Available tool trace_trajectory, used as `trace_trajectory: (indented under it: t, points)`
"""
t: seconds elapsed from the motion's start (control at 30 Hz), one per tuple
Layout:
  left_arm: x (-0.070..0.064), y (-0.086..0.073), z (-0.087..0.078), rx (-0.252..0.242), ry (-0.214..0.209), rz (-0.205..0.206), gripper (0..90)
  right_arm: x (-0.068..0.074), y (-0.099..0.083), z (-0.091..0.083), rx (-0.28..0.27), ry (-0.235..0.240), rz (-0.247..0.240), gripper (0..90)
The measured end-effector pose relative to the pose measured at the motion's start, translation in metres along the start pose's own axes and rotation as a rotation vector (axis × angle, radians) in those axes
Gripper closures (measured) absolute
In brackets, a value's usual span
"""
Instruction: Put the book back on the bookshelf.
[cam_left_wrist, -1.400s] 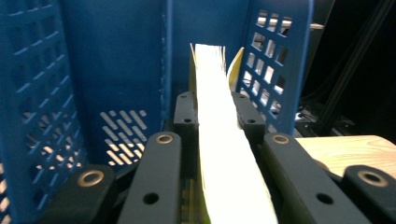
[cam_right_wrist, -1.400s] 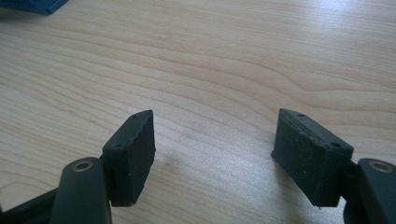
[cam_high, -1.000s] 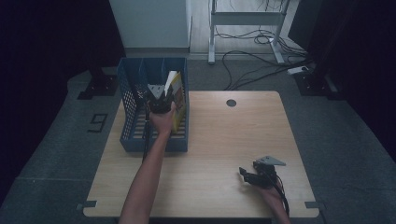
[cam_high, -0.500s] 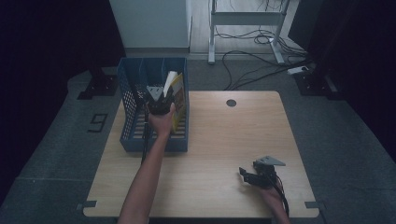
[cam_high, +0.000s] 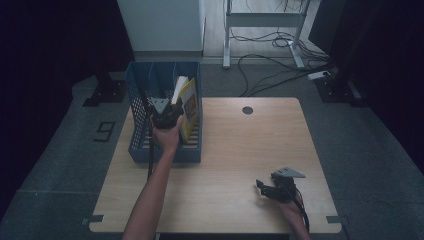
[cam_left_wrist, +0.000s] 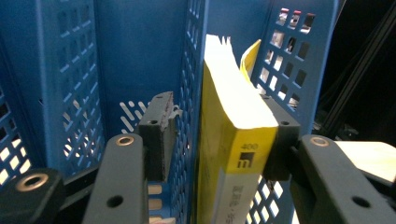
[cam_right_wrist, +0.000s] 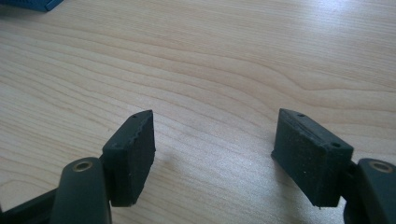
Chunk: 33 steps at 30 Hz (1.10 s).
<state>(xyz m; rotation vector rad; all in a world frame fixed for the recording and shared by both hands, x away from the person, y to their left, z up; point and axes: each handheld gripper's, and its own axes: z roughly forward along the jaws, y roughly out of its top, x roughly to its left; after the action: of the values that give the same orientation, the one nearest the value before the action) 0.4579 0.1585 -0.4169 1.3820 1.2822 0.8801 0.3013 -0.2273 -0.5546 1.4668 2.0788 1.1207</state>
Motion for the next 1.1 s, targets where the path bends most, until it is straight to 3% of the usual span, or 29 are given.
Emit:
trace_trajectory:
  t: [0.33,0.5,0.77,1.1]
  points:
    - [-0.001,0.003,-0.012,0.026,-0.062,0.009,51.9,-0.001,0.0,0.0,-0.004,0.006,0.008,28.4]
    - [0.002,0.002,-0.017,0.049,-0.108,-0.024,49.7,-0.002,0.0,-0.001,-0.004,0.008,0.013,28.4]
    - [0.005,-0.002,-0.025,0.088,-0.161,0.002,41.8,-0.002,-0.001,-0.001,-0.006,0.011,0.021,28.4]
    - [0.007,-0.009,-0.044,0.1,-0.214,0.014,38.1,-0.002,-0.001,-0.001,-0.005,0.011,0.024,28.4]
